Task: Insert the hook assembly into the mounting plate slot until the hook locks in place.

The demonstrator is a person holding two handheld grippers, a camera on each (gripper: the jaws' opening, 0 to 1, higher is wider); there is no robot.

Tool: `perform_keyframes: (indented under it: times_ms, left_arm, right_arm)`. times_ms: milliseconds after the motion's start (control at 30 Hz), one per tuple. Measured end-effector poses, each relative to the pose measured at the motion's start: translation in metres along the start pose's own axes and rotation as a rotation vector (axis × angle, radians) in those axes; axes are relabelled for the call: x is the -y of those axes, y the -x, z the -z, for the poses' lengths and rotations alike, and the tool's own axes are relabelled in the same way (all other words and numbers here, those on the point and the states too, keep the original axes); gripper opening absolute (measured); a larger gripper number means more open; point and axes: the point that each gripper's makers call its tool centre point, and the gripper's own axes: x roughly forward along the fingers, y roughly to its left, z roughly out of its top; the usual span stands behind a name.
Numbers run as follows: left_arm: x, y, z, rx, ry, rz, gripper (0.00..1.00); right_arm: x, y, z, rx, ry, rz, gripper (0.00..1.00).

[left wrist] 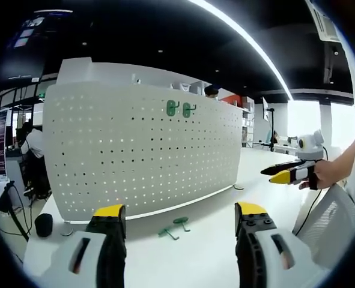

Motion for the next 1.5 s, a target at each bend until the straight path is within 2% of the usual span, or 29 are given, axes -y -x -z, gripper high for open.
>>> perform_keyframes:
  times_ms: [200, 600, 933, 1200, 1400, 1500]
  left_arm:
    - [0.001, -0.001, 0.006, -0.027, -0.007, 0.007, 0.75]
    - [-0.001, -0.001, 0.01, -0.044, 0.001, 0.001, 0.74]
    - [-0.001, -0.002, 0.015, -0.063, 0.008, 0.0, 0.74]
    - [0.003, -0.002, 0.019, -0.088, -0.005, 0.011, 0.73]
    - [0.005, -0.005, 0.028, -0.141, -0.017, 0.019, 0.74]
    - [0.005, -0.006, 0.036, -0.199, -0.035, 0.03, 0.74]
  right_arm:
    - [-0.002, -0.003, 0.01, -0.043, -0.013, -0.015, 0.55]
    - [-0.004, -0.006, 0.033, -0.14, -0.047, -0.022, 0.56]
    - [-0.006, -0.006, 0.035, -0.146, -0.051, -0.029, 0.56]
    - [-0.01, -0.007, 0.033, -0.144, -0.021, -0.037, 0.56]
    - [-0.011, -0.007, 0.033, -0.144, -0.013, -0.038, 0.56]
    - [-0.011, -0.007, 0.034, -0.147, -0.011, -0.039, 0.56]
